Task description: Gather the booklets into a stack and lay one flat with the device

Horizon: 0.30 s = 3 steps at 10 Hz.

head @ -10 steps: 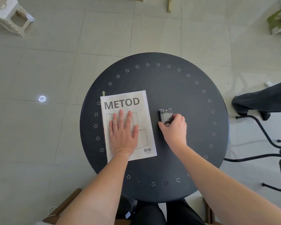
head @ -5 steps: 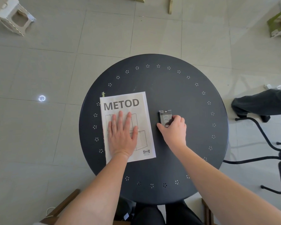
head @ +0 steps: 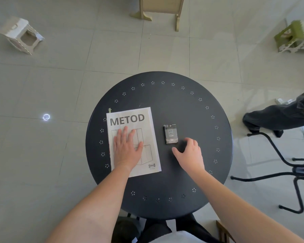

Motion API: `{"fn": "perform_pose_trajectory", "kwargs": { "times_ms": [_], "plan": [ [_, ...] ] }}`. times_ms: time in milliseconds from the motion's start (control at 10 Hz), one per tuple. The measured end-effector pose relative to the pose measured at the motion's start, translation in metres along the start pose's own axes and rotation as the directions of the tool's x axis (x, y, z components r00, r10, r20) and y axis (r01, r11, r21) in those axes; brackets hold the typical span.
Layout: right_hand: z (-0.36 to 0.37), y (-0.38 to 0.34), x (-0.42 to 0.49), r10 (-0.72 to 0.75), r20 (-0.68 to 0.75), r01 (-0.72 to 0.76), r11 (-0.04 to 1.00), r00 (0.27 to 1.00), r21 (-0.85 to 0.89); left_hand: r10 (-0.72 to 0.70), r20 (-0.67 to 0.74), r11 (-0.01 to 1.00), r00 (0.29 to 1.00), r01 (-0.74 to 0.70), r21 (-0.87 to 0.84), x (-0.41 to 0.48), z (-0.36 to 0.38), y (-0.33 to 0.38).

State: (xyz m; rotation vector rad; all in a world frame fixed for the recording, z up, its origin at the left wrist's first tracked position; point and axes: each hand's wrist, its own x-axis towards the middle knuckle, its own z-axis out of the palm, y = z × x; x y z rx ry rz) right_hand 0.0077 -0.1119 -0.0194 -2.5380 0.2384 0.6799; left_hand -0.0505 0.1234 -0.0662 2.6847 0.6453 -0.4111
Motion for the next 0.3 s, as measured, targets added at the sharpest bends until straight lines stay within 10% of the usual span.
{"fn": "perform_pose_trajectory", "kwargs": {
  "times_ms": [300],
  "plan": [
    [-0.049,0.033,-0.047,-0.112,0.182,0.135,0.983,0.977,-0.124,-0.047,-0.016,0.996,0.999,0.046,-0.074,-0.045,-0.033,0.018]
  ]
}}
